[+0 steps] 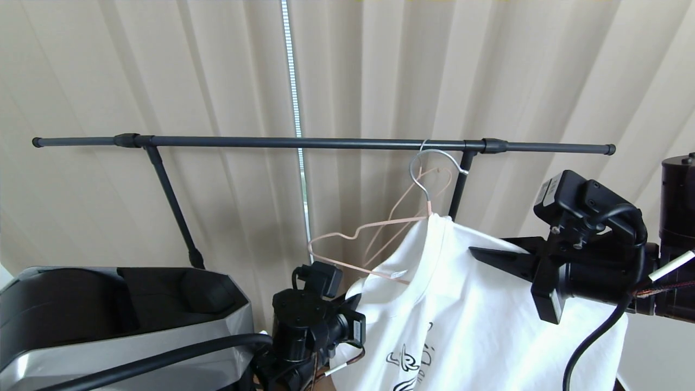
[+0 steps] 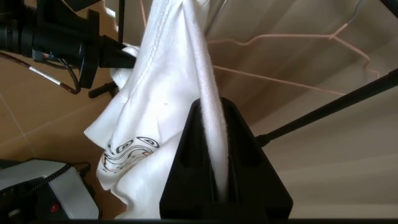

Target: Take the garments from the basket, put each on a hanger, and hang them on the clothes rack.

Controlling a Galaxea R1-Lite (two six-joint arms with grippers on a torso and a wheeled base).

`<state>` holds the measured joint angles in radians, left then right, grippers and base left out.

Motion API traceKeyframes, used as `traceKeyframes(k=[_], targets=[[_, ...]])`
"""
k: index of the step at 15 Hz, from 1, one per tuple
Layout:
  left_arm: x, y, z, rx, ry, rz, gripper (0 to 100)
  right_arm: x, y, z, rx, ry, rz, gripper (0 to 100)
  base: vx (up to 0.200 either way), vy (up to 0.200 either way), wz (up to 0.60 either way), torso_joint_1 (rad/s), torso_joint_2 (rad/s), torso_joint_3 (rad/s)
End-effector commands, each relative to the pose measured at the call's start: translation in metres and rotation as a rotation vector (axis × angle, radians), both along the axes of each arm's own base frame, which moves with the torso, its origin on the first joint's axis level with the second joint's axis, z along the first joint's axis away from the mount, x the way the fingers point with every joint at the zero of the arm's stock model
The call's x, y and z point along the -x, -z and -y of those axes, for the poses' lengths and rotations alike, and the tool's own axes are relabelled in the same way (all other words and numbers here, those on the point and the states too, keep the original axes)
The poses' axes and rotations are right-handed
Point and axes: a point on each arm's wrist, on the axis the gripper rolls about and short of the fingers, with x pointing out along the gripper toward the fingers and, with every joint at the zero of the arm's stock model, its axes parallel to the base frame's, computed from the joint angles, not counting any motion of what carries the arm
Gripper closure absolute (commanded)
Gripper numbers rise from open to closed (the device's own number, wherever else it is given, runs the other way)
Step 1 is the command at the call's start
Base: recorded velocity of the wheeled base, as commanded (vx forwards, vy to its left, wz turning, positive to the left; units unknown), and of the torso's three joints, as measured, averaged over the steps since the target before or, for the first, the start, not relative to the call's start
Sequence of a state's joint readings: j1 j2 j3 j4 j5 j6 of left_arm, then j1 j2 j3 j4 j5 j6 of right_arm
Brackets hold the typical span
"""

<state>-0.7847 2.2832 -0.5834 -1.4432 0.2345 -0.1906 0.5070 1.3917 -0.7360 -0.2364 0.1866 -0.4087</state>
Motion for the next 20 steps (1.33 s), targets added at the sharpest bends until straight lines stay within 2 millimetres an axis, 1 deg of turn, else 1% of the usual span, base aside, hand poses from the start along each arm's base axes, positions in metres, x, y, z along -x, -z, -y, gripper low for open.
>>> traceKeyframes(k=[1, 5, 7, 12, 14, 17, 20], targets=[[0.001, 0.001, -0.003, -0.01, -0.003, -0.006, 100, -0.001, 0.002, 0.001, 0.004, 0.003, -0.006, 100, 0.0, 0.0, 0.0, 0.0, 0.0, 0.0], [-0.01, 0.001, -0.015, -0.016, -0.05, 0.001, 100, -0.003, 0.003, 0.01, 0.003, 0.039, -0.011, 100, 0.0, 0.0, 0.0, 0.0, 0.0, 0.0], [-0.013, 0.001, -0.018, -0.015, -0.061, 0.002, 100, -0.002, 0.003, 0.012, 0.0, 0.041, -0.009, 100, 0.0, 0.0, 0.0, 0.0, 0.0, 0.0], [-0.028, -0.001, -0.033, -0.022, -0.114, 0.017, 100, 0.003, 0.002, 0.016, -0.003, 0.046, -0.002, 100, 0.0, 0.0, 0.0, 0.0, 0.0, 0.0], [-0.032, -0.002, -0.038, -0.024, -0.132, 0.021, 100, 0.002, 0.002, 0.02, -0.001, 0.065, 0.001, 100, 0.0, 0.0, 0.0, 0.0, 0.0, 0.0], [-0.038, -0.012, -0.048, -0.015, -0.157, 0.044, 100, 0.001, 0.001, 0.025, 0.004, 0.085, 0.007, 100, 0.0, 0.0, 0.0, 0.0, 0.0, 0.0], [-0.043, -0.018, -0.055, -0.018, -0.177, 0.065, 100, 0.001, 0.005, 0.03, 0.051, 0.084, 0.028, 100, 0.0, 0.0, 0.0, 0.0, 0.0, 0.0]])
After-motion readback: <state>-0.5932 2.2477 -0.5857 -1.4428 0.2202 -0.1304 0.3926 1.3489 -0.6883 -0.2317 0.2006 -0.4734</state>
